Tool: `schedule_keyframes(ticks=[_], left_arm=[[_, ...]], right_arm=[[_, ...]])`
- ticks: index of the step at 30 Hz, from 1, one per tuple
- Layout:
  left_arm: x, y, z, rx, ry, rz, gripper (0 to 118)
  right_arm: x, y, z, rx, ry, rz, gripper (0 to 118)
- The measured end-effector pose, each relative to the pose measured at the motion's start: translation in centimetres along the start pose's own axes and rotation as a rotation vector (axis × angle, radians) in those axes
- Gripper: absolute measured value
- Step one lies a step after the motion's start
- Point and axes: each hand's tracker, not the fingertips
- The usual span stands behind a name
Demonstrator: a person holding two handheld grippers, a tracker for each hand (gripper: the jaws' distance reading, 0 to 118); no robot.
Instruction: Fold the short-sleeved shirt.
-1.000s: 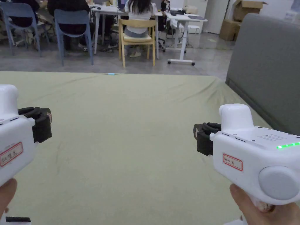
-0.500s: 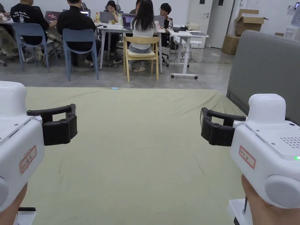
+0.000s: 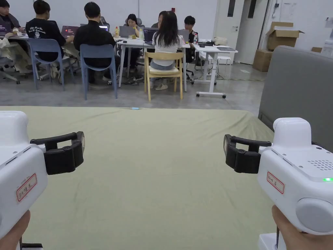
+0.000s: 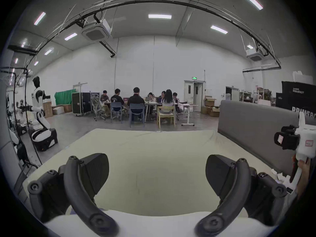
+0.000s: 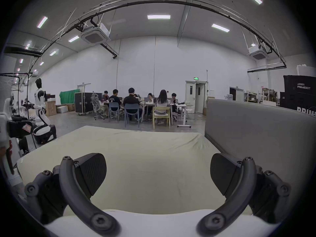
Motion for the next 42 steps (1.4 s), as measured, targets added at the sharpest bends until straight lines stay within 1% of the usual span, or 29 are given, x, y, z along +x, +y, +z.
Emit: schedule_keyframes(ticks=[11,15,20,27,42], left_arm=[[-0.4,0.0,0.3,0.002,0.028,-0.009,118],[-0.8,0.0,0.5,0.013,0.035,0.019,118],[-1.1,-0.1,0.6,0.022,0.029,0.047,118],[-1.0,0.1,0.7,0.029,0.063,0.016,118],[-1.0,-0.4,0.4,0.025,0.040,-0.008,118]], right_arm=[[0.0,0.2,-0.2,-0.019,0.009,-0.020,118],[-0.1,0.3,-0.2,-0.022,0.005,-0.015,118],[-0.3,0.1,-0.2,-0.024,0.009,-0.030,118],[-1.1,-0.3,-0.7,-0.044,0.004,0.006,118],[-1.1,-0.3,-0.4,-0.048,-0.004,0.009,118]])
